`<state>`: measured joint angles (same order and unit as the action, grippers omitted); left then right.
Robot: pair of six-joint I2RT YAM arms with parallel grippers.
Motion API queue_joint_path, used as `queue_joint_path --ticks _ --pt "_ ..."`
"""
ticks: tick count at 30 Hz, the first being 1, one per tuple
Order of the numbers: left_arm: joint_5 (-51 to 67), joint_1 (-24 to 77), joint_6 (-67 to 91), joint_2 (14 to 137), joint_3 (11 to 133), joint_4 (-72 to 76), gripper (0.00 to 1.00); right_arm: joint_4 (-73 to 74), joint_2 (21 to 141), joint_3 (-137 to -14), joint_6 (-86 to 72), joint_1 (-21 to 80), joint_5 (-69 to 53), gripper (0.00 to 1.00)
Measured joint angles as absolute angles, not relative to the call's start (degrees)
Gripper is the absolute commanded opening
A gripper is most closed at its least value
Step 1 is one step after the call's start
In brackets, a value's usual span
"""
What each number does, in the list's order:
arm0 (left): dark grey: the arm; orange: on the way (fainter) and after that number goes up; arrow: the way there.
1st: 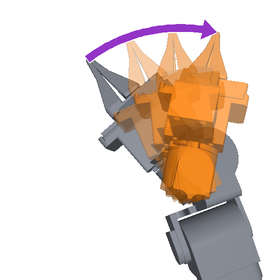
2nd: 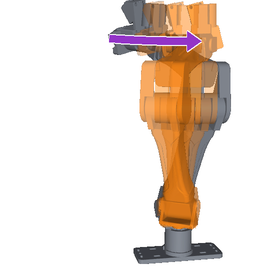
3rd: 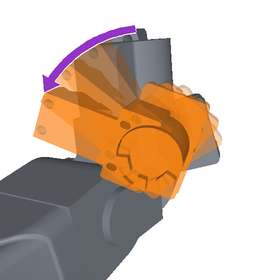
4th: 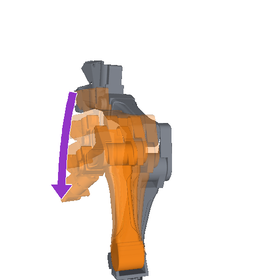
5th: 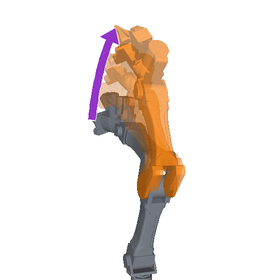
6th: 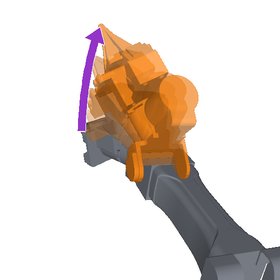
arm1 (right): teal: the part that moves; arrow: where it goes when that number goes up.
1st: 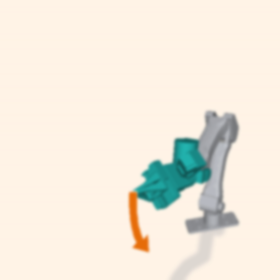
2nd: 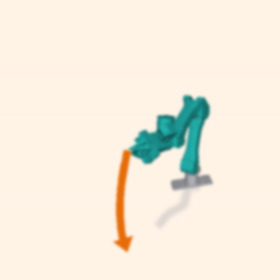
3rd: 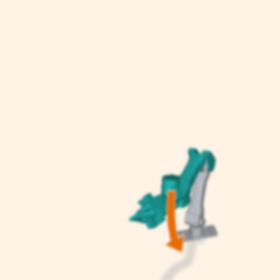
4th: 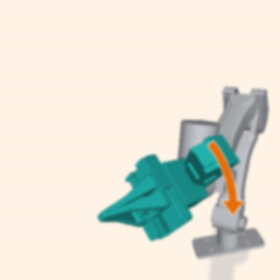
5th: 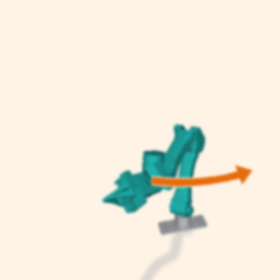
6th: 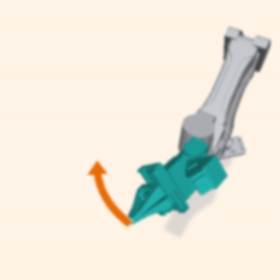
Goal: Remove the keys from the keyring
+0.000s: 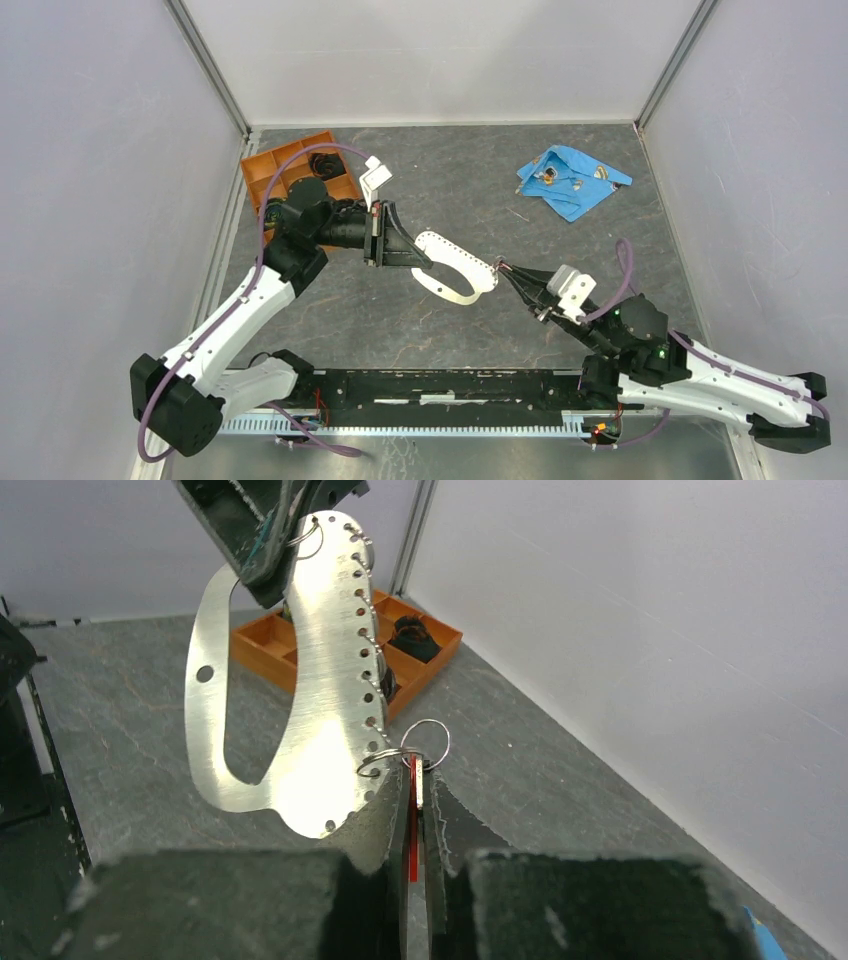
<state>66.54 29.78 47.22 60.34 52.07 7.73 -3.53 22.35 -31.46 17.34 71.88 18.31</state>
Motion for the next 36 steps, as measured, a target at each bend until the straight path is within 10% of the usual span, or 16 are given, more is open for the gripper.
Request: queue_joint_path --ticks 18,27,36 --pt "64.82 27.99 41.78 60.16 50.59 5.69 0.02 7.84 30.63 -39.48 20.18 71.85 21.12 0.01" --pt "58.41 27.99 36.45 52.51 46.30 4.54 0.63 12.36 38.13 -46.35 24.45 72.01 21.82 0.01" --pt "52.86 28.03 29.63 47.48 45.58 0.45 0.66 16.82 43.59 -51.29 32.71 74.81 24.58 0.01"
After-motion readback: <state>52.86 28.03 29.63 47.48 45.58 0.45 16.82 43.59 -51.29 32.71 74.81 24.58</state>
